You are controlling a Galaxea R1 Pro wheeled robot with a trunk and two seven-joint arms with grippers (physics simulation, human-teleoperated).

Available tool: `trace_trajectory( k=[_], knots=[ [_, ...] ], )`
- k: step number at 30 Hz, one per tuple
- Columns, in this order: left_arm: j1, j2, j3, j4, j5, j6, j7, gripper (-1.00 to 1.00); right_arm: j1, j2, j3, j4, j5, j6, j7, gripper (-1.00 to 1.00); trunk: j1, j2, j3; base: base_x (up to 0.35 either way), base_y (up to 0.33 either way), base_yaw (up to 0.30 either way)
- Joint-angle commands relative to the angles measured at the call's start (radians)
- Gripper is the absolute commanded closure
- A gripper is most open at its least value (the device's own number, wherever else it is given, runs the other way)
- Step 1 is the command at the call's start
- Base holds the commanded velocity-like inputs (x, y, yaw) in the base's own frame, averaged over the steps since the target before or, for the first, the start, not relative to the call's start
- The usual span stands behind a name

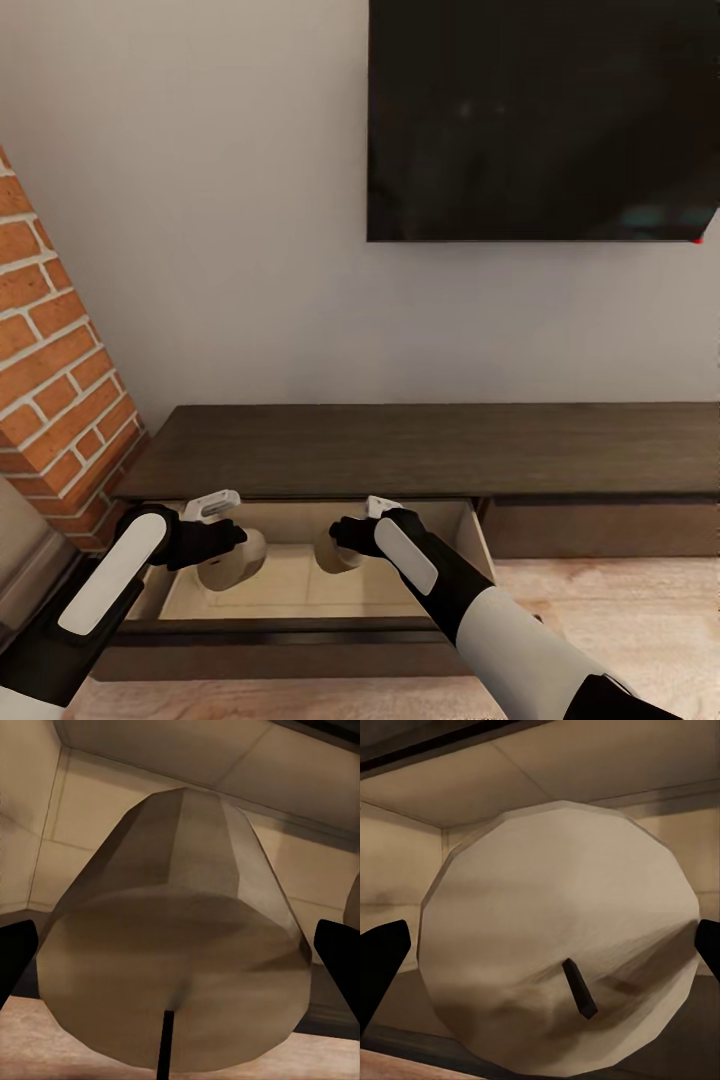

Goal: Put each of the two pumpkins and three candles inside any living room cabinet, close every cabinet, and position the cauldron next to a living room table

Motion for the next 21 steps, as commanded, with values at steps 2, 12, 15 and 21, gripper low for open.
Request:
trace_trajectory(
  k=[2, 12, 15, 21],
  knots=[
    [-0.001, 0.001, -0.002, -0.001, 0.009, 0.000, 0.011, 1.00, -0.001, 0.000, 0.003, -0.002, -0.009, 0.000, -0.009, 1.00, 0.000, 0.000, -0.001, 0.000, 0.053, -0.022],
    [-0.001, 0.000, -0.002, -0.001, 0.009, 0.000, 0.011, 1.00, -0.001, 0.000, 0.003, -0.002, -0.009, 0.000, -0.008, 1.00, 0.000, 0.000, -0.001, 0.067, 0.030, -0.003],
    [-0.001, 0.001, -0.002, -0.001, 0.009, 0.000, 0.011, 1.00, -0.001, 0.000, 0.003, -0.002, -0.009, 0.000, -0.008, 1.00, 0.000, 0.000, -0.001, 0.097, 0.001, 0.000],
    [-0.001, 0.001, -0.002, -0.001, 0.009, 0.000, 0.011, 1.00, -0.001, 0.000, 0.003, -0.002, -0.009, 0.000, -0.007, 1.00, 0.000, 0.000, -0.001, 0.086, 0.000, 0.000]
  ],
)
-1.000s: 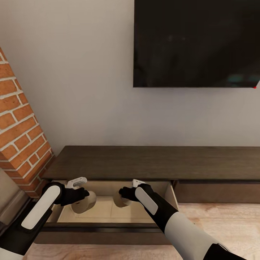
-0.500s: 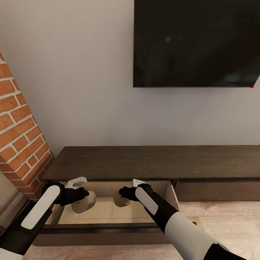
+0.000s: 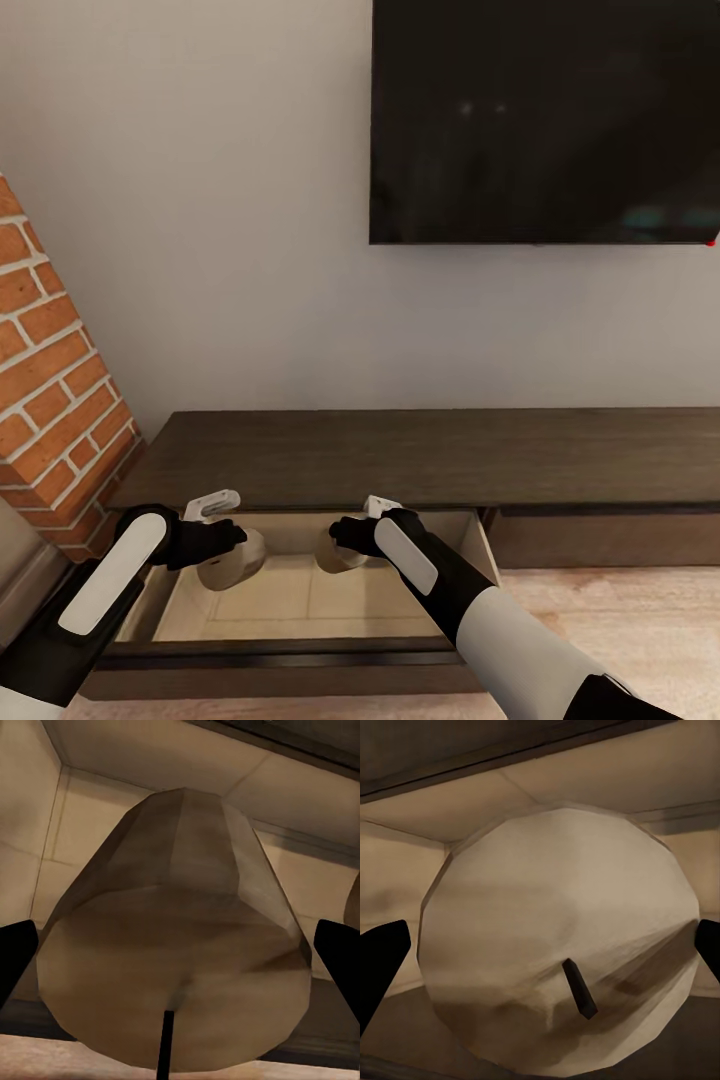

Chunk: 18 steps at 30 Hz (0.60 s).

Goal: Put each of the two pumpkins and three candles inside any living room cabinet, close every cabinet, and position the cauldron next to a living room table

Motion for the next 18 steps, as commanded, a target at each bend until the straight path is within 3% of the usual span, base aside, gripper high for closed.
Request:
trace_trajectory(
  k=[1, 18],
  knots=[
    [-0.001, 0.001, -0.002, -0.001, 0.009, 0.000, 0.011, 1.00, -0.001, 0.000, 0.003, -0.001, -0.009, 0.000, -0.009, 1.00, 0.000, 0.000, -0.001, 0.018, 0.000, 0.000],
    [-0.001, 0.001, -0.002, -0.001, 0.009, -0.005, 0.011, 1.00, -0.001, -0.001, 0.003, -0.001, -0.009, 0.000, -0.006, 1.00, 0.057, -0.105, -0.048, 0.001, 0.000, 0.000]
  ],
)
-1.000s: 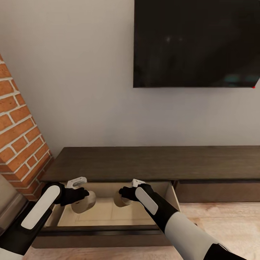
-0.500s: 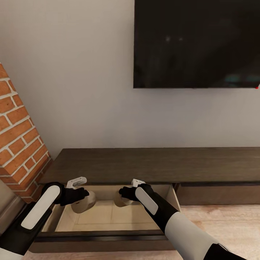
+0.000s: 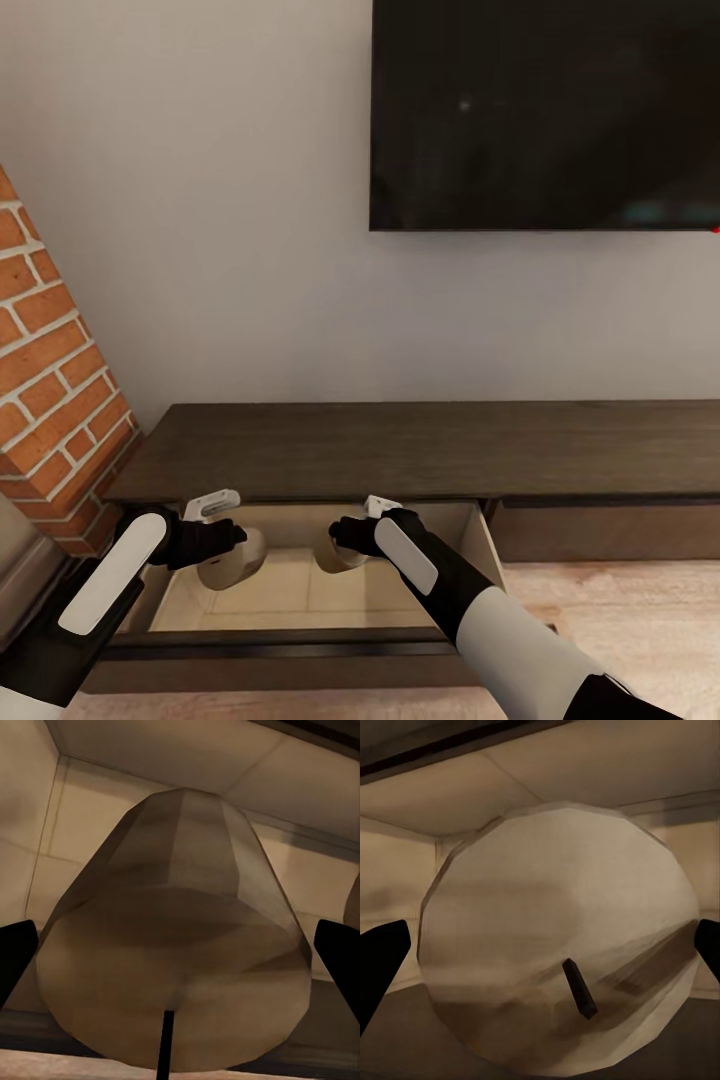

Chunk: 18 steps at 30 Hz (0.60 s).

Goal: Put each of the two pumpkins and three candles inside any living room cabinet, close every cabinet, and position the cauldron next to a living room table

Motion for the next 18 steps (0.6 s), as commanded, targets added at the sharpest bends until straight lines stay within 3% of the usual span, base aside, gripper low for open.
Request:
trace_trajectory(
  k=[1, 18],
  knots=[
    [-0.001, 0.001, -0.002, -0.001, 0.009, -0.004, 0.011, 1.00, -0.001, -0.001, 0.003, -0.002, -0.010, -0.001, -0.009, 1.00, 0.004, -0.008, -0.004, 0.000, 0.000, 0.000],
    [-0.001, 0.000, -0.003, -0.001, 0.009, -0.025, 0.011, 1.00, -0.001, -0.002, 0.003, 0.000, -0.009, -0.002, -0.009, 1.00, 0.069, -0.127, -0.057, 0.000, 0.000, 0.000]
  ],
)
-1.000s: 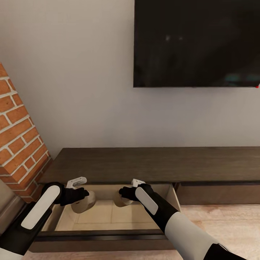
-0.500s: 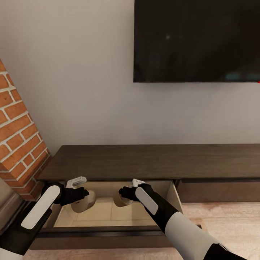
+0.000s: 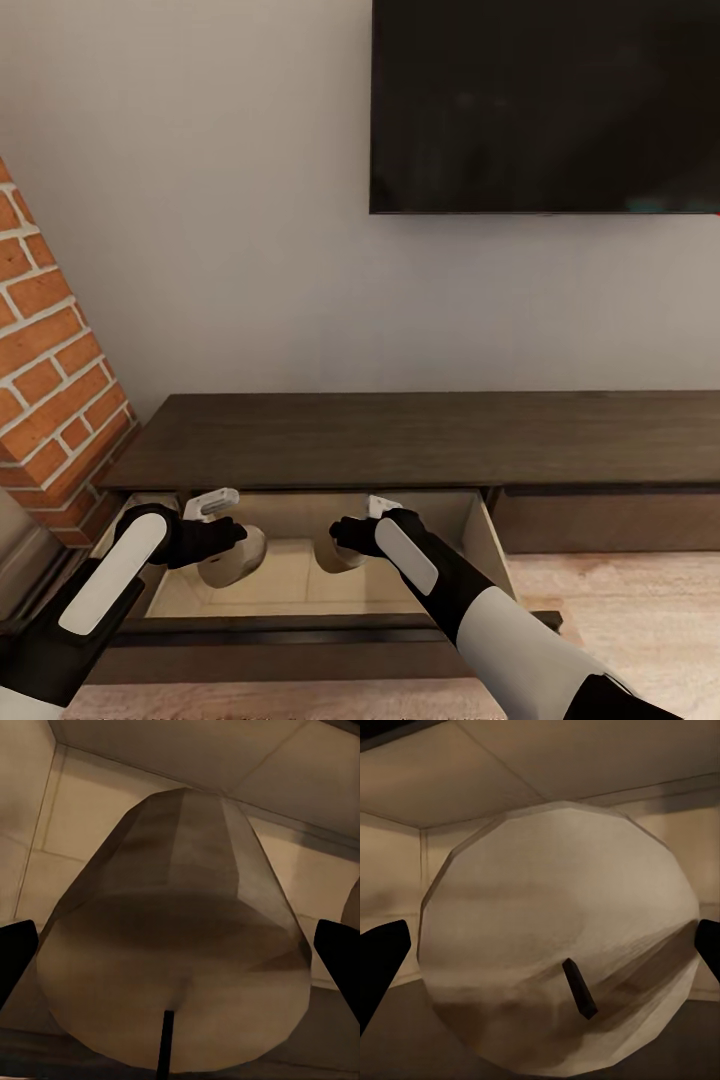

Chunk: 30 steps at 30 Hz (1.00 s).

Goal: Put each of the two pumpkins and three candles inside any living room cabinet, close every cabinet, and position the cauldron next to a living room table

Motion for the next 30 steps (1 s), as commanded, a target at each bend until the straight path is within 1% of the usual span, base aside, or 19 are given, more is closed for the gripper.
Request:
trace_trajectory(
  k=[1, 16, 24, 30],
  knots=[
    [-0.001, 0.001, -0.002, -0.001, 0.009, -0.004, 0.011, 1.00, -0.001, 0.000, 0.003, -0.002, -0.009, -0.001, -0.009, 1.00, 0.004, -0.008, -0.004, 0.000, 0.000, 0.000],
    [-0.001, 0.003, -0.002, -0.004, 0.009, -0.014, 0.011, 1.00, -0.001, 0.002, 0.003, -0.002, -0.010, -0.001, -0.009, 1.00, 0.061, -0.113, -0.051, 0.000, 0.000, 0.000],
    [-0.001, 0.003, -0.002, -0.004, 0.009, -0.014, 0.010, 1.00, -0.001, 0.002, 0.004, -0.002, -0.010, -0.001, -0.009, 1.00, 0.061, -0.113, -0.051, 0.000, 0.000, 0.000],
    [-0.001, 0.003, -0.002, -0.004, 0.009, -0.014, 0.011, 1.00, -0.001, 0.003, 0.004, -0.002, -0.010, -0.001, -0.009, 1.00, 0.061, -0.113, -0.051, 0.073, 0.036, 0.000]
  ],
)
